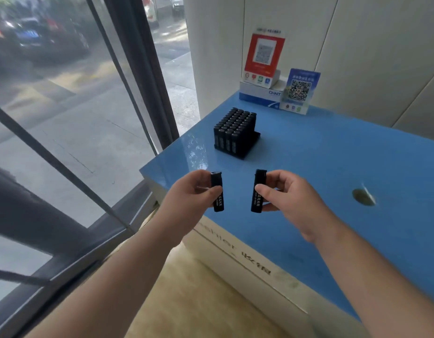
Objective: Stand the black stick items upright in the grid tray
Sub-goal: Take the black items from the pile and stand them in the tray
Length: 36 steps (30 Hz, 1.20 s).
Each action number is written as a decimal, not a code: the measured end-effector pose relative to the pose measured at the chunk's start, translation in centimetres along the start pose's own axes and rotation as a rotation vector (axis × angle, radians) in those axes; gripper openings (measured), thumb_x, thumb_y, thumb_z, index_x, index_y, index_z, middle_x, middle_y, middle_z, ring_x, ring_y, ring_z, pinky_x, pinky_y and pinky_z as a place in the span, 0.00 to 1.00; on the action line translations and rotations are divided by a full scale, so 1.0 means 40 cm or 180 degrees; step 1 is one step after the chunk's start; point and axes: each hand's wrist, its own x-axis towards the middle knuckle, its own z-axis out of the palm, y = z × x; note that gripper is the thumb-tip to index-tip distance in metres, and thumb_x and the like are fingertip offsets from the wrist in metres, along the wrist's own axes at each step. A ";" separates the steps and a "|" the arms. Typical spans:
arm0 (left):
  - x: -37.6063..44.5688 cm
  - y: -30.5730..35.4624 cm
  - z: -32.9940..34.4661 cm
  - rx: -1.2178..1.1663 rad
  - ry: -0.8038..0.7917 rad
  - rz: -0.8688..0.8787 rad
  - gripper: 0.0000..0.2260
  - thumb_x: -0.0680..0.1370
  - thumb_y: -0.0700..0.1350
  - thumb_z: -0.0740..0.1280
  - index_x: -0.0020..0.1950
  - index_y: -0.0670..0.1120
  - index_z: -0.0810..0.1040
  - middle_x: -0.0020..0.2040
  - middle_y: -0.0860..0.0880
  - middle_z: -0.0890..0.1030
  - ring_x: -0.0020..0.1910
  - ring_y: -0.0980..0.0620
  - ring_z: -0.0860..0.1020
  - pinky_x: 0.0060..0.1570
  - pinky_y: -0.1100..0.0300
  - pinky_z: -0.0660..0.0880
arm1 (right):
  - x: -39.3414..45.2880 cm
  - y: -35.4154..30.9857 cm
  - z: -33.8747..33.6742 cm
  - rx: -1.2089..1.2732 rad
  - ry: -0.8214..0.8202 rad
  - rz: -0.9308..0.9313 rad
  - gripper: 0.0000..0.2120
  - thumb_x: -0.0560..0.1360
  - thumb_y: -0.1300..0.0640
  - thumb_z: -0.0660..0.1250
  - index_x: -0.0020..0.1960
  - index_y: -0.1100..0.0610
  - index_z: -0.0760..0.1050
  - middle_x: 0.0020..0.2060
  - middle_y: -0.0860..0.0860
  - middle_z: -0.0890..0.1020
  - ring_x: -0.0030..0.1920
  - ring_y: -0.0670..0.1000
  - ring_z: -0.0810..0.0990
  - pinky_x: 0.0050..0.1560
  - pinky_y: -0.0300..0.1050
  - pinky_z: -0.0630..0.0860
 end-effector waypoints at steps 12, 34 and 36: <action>0.198 0.007 -0.112 -0.0188 -0.0292 0.0228 0.08 0.72 0.51 0.72 0.49 0.53 0.82 0.44 0.51 0.86 0.46 0.51 0.85 0.56 0.43 0.79 | 0.122 0.008 0.113 -0.0406 0.0235 -0.0170 0.07 0.79 0.56 0.69 0.45 0.45 0.79 0.42 0.45 0.84 0.43 0.49 0.86 0.45 0.38 0.81; 0.814 0.193 0.096 0.1408 -0.1428 0.1904 0.07 0.75 0.45 0.71 0.50 0.56 0.81 0.42 0.65 0.82 0.45 0.71 0.78 0.47 0.75 0.72 | 0.393 -0.024 0.010 -0.0235 0.1579 0.0017 0.06 0.71 0.46 0.71 0.47 0.45 0.81 0.45 0.46 0.85 0.49 0.50 0.84 0.60 0.62 0.78; 0.865 0.186 0.124 0.1686 -0.1613 0.1983 0.05 0.75 0.47 0.69 0.49 0.57 0.79 0.44 0.62 0.82 0.47 0.68 0.79 0.49 0.68 0.74 | 0.401 -0.017 0.016 -0.0203 0.1738 0.0019 0.11 0.69 0.42 0.70 0.49 0.45 0.81 0.46 0.48 0.85 0.49 0.52 0.85 0.59 0.62 0.79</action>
